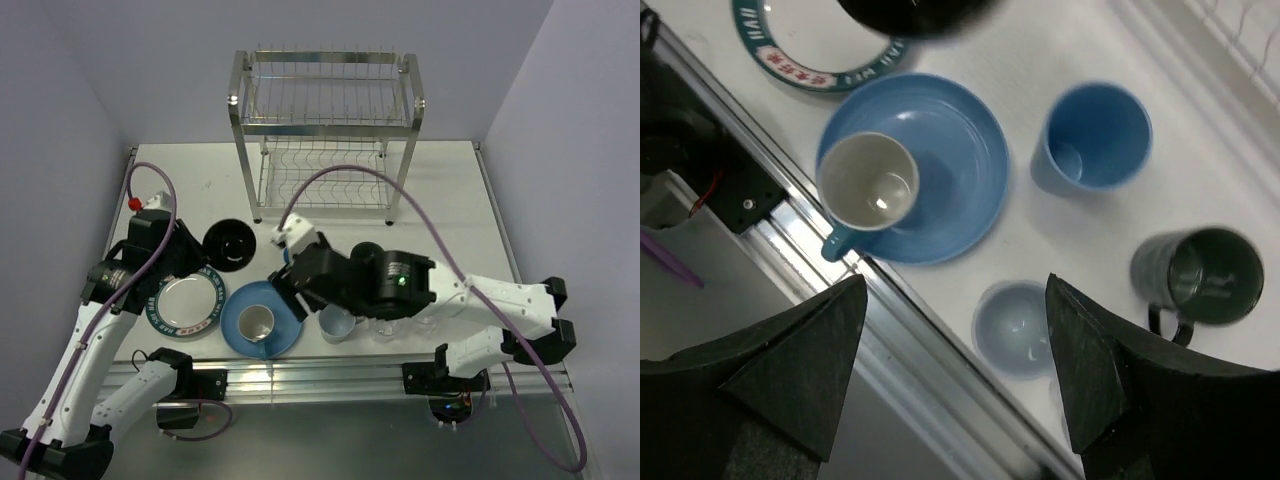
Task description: Load the mixed dishes into the dish rack
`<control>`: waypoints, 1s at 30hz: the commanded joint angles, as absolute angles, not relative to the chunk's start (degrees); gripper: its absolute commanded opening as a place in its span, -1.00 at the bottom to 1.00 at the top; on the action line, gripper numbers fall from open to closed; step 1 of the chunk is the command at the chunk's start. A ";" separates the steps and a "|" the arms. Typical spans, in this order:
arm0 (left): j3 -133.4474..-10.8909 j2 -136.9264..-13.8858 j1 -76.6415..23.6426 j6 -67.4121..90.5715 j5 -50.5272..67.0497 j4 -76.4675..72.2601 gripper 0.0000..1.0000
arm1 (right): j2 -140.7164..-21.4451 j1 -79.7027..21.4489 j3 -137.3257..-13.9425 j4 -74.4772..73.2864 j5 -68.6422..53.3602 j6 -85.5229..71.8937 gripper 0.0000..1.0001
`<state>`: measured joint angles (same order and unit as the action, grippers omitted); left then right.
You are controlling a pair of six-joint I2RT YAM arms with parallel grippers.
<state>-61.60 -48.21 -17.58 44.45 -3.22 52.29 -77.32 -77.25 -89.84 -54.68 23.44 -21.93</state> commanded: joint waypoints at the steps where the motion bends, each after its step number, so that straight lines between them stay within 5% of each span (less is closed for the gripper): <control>1: -57.40 -44.66 -17.67 44.03 1.04 53.35 -1.00 | -81.11 -86.45 -97.88 -53.16 40.51 -15.75 0.58; 10: -54.40 -38.77 -17.67 44.21 6.42 56.33 -0.99 | -102.81 -94.31 -114.33 -60.90 42.98 -3.88 0.40; 30: -56.86 -30.94 -17.67 42.80 9.93 64.07 -1.00 | -113.99 -94.31 -114.35 -55.20 39.20 8.79 0.46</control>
